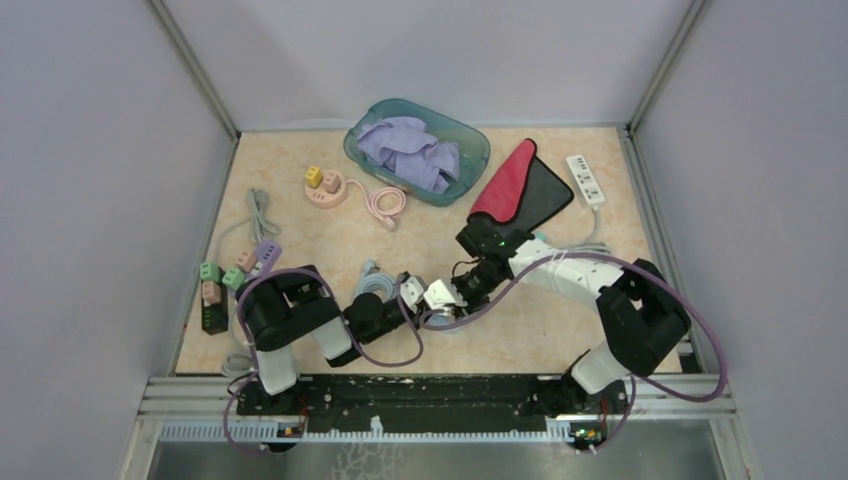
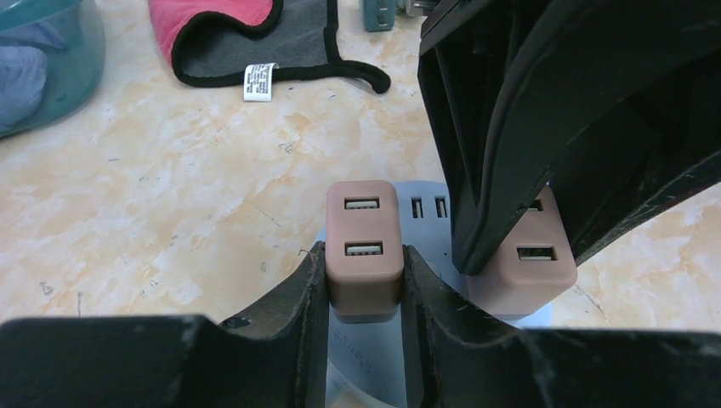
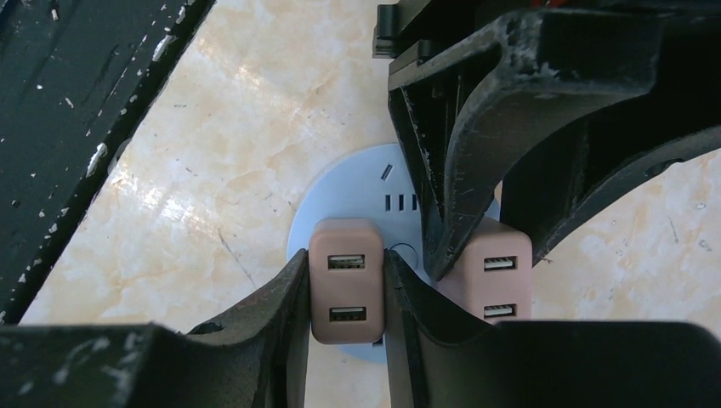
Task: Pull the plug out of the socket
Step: Remove the plug from the socket.
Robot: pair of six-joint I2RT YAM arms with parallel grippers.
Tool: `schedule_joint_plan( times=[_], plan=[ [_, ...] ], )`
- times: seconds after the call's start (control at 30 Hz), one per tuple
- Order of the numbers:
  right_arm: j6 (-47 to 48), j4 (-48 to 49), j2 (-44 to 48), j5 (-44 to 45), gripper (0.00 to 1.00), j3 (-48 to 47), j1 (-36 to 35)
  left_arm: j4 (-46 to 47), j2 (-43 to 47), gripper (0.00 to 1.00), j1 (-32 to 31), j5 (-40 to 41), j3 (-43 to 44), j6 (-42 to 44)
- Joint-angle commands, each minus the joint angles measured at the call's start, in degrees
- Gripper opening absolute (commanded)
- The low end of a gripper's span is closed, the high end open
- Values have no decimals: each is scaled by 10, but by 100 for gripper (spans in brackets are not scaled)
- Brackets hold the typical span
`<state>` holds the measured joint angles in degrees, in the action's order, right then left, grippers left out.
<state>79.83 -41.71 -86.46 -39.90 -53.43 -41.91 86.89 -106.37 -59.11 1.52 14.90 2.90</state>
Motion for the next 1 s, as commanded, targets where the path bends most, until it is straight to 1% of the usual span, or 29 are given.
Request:
schedule_joint_plan(
  times=[0.0,0.2,0.3,0.4,0.43,0.53,0.63,0.7,0.8,0.97],
  plan=[
    [-38,43,-5,-33,0,-9,-13,8,-46,0,-3,1,-22,-24],
    [29,2,18,-40,0,2,46,18,-49,0,-2,13,-31,-33],
    [68,-12,31,-36,0,15,49,17,-49,0,-1,17,-32,-36],
    [120,-42,33,-67,0,19,43,14,-48,0,1,19,-32,-44],
    [122,-43,34,-74,0,20,35,12,-47,0,1,20,-31,-47],
    [86,-25,31,-86,0,16,6,3,-46,0,1,20,-26,-53],
    [-1,18,28,-90,0,8,-19,-4,-45,0,1,19,-22,-55],
    [-30,35,27,-100,0,0,-22,-8,-44,0,1,18,-20,-56],
    [-49,45,28,-90,0,-3,-17,-9,-46,0,1,18,-20,-57],
    [-35,30,37,-105,0,-4,35,-10,-43,0,2,19,-25,-58]
  ],
)
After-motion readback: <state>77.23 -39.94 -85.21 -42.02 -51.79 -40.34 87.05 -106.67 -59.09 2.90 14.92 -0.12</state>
